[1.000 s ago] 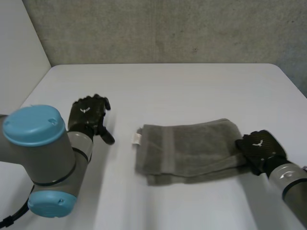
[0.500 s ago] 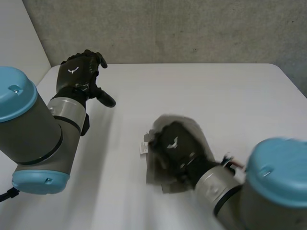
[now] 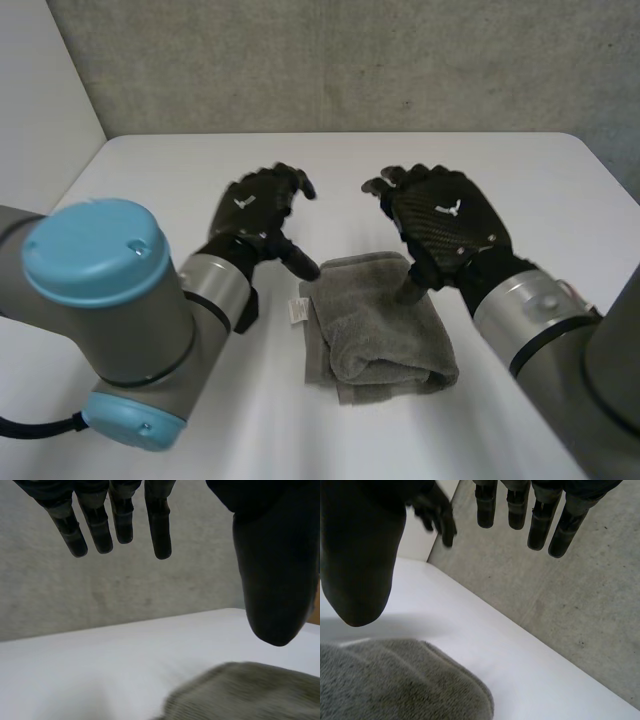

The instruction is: Fold the towel.

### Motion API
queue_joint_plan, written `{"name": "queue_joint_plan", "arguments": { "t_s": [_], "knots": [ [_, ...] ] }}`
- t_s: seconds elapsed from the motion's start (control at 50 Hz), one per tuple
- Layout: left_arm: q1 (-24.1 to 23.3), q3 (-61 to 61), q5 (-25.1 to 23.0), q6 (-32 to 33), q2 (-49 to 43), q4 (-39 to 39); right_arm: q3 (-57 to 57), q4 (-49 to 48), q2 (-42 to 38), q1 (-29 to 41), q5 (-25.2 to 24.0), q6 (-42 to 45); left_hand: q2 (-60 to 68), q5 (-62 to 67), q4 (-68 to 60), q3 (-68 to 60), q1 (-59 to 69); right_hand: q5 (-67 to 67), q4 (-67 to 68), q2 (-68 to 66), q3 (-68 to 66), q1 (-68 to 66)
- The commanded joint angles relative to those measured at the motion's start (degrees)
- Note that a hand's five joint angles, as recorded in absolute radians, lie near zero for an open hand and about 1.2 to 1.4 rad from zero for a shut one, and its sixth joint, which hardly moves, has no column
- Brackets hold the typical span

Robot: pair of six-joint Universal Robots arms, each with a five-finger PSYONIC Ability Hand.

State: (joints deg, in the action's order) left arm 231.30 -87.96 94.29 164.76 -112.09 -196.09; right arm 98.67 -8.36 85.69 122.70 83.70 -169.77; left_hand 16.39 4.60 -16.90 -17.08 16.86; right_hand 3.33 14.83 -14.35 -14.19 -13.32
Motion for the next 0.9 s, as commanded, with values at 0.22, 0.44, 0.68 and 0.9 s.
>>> {"name": "queue_joint_plan", "arguments": {
  "t_s": [0.22, 0.44, 0.68, 0.9],
  "knots": [
    [-3.84, 0.34, -0.51, -1.19, -10.07, 0.53, -4.19, 4.93, -14.83, -5.62, -4.07, 0.31, -2.31, -0.51, 2.81, 3.00, -2.78, -3.33, -4.83, 4.35, 4.19, 3.32],
    [-3.66, 0.86, -0.16, -0.85, -13.77, 2.20, -4.89, 4.05, -22.93, -6.24, -4.16, 2.15, -2.47, -0.68, 2.98, 3.16, -2.95, -3.33, -4.83, 4.35, 4.19, 3.32],
    [-3.31, 1.57, -0.07, 0.83, -12.54, 2.99, -5.51, 4.66, -20.91, -6.68, -4.07, 3.21, -3.15, -1.35, 3.65, 3.84, -3.62, -3.33, -4.83, 4.35, 4.19, 3.32],
    [-1.82, 3.59, 0.10, 1.79, -2.26, 7.30, -6.83, 4.93, -9.75, -6.94, -0.65, -0.48, -4.49, -2.70, 5.00, 5.18, -4.97, -3.33, -4.83, 4.35, 4.19, 3.32]
  ]
}}
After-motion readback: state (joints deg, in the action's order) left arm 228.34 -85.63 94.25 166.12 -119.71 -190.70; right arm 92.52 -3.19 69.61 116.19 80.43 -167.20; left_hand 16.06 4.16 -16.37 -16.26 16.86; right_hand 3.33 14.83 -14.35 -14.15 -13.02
